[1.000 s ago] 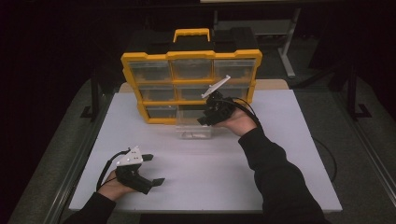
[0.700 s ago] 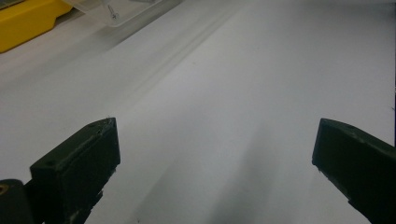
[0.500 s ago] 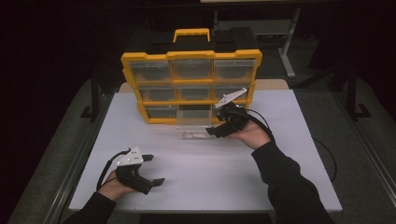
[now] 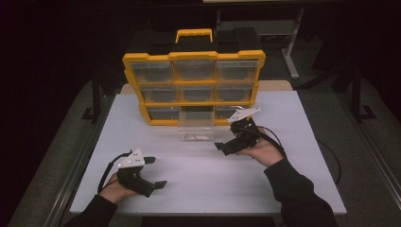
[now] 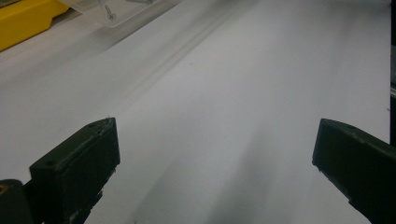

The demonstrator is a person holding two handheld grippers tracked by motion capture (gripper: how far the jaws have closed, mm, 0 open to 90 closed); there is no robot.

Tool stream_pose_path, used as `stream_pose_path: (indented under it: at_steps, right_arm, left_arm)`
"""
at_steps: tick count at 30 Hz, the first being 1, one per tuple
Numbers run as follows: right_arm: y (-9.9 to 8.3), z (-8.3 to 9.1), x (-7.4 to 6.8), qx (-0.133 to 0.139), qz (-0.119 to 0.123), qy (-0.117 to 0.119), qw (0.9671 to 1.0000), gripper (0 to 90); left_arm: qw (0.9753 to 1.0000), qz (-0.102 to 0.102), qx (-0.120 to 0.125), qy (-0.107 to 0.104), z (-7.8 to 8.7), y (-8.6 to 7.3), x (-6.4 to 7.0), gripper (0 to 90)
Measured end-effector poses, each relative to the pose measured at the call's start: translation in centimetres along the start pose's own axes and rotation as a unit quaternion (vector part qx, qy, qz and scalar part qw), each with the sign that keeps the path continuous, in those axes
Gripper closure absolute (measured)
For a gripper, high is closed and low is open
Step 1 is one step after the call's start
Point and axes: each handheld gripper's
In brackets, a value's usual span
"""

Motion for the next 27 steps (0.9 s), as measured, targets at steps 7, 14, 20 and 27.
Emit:
stream_pose_path:
  at_steps: [7, 14, 20, 27]
  right_arm:
    - [-2.1, -0.3, -0.4, 0.007, -0.006, -0.01, 0.9999, 0.0]
    - [-4.5, 0.1, -0.8, 0.023, -0.013, -0.012, 0.9996, 0.0]
    - [-7.2, 0.3, -1.0, 0.027, -0.019, -0.012, 0.9994, 0.0]
    - [-9.8, 0.6, -1.0, 0.041, -0.029, -0.012, 0.9987, 0.0]
  left_arm:
    - [1.0, -0.001, 0.0, 0.001, 0.0, 0.0, 0.0, 0.3]
    - [1.0, -0.003, 0.001, 0.002, 0.1, 0.0, 0.1, 0.3]
    - [1.0, -0.003, 0.001, 0.002, 0.1, 0.0, 0.1, 0.3]
    - [1.0, -0.004, 0.001, 0.002, 0.1, -0.1, 0.0, 0.3]
Point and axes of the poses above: each handheld gripper's, and its own axes: z roughly backward along the jaws, y roughly out of its top, x roughly to its right, and after that the axes turned 14 degrees about -x, right-handed
